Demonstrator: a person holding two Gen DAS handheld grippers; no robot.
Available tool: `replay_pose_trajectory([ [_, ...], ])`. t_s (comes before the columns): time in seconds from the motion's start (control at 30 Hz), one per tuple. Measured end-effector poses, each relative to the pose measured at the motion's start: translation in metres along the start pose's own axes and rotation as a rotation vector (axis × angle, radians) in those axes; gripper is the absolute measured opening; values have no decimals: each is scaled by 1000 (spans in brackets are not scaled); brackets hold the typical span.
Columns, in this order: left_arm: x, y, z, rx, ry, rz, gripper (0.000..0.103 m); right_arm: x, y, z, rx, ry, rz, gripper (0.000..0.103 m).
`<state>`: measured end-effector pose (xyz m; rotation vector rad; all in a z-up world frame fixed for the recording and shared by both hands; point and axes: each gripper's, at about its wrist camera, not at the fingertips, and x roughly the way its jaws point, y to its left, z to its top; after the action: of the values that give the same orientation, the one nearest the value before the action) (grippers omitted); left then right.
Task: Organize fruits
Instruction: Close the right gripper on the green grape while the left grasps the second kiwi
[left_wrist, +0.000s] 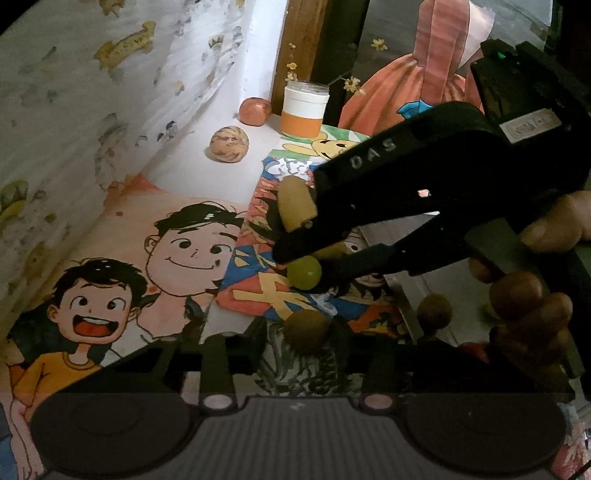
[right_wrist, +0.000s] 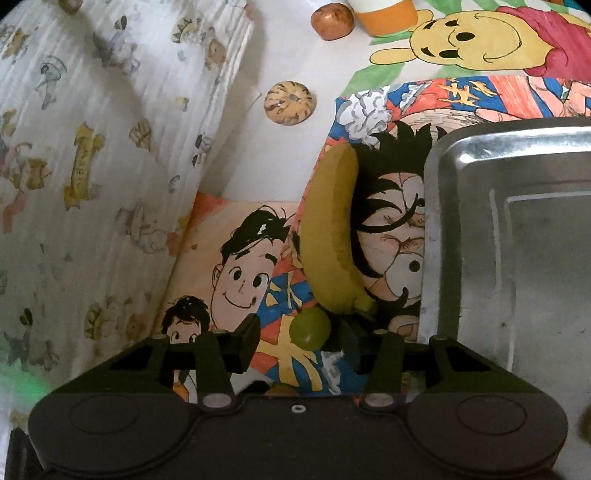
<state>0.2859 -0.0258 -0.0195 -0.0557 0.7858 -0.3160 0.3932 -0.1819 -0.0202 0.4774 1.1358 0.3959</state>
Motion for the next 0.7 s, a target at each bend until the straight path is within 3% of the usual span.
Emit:
replay_pose_trajectory([
  [0.1,1,-3,0,2,2,-6,31,2,2,-1,-6,-6,-27,34],
  [0.2,0,-4,1,-2,5,-3,30,2,1,-1,-9,-13,-34,27],
  [0.5,-5,-1,2,-33,10,6,30,-7,-11,-7,26,-21,13,26],
  [0.7,-12,-7,7,-58,-21,8,30,-39,-18,-11,33,-90,50,26],
])
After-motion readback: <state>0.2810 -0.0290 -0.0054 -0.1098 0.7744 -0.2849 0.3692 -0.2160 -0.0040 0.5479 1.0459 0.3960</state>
